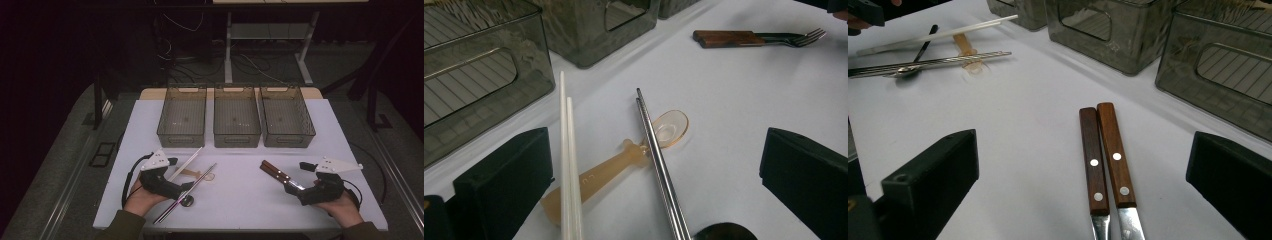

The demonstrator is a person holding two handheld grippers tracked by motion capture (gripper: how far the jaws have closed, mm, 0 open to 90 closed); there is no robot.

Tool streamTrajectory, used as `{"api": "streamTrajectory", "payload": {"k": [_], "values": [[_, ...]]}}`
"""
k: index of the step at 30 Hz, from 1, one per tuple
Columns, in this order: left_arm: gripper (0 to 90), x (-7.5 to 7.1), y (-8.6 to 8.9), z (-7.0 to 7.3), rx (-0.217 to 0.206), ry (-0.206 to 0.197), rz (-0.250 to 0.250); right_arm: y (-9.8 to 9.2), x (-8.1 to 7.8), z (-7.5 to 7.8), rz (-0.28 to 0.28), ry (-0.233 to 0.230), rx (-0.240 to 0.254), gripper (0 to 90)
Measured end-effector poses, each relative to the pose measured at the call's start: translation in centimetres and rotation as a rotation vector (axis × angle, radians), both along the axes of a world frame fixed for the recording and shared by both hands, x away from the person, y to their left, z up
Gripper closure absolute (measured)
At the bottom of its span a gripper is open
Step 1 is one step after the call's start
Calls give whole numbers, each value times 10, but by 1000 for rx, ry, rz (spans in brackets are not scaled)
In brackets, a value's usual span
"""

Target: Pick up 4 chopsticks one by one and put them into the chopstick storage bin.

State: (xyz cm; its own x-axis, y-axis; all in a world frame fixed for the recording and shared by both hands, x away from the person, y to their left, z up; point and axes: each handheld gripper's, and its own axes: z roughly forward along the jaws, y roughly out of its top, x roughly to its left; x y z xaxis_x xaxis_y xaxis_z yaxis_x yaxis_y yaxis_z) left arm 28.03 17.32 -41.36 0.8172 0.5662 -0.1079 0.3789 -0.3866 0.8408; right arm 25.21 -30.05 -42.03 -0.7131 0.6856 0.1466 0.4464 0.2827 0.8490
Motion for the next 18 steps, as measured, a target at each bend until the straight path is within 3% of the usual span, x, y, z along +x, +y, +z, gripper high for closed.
{"api": "streamTrajectory", "payload": {"k": [10,18], "values": [[25,0,-1,1,2,-4,7,-4,0,0,-5,12,14,7],[99,-3,6,2,9,-16,24,-5,-1,1,-5,3,12,7]]}}
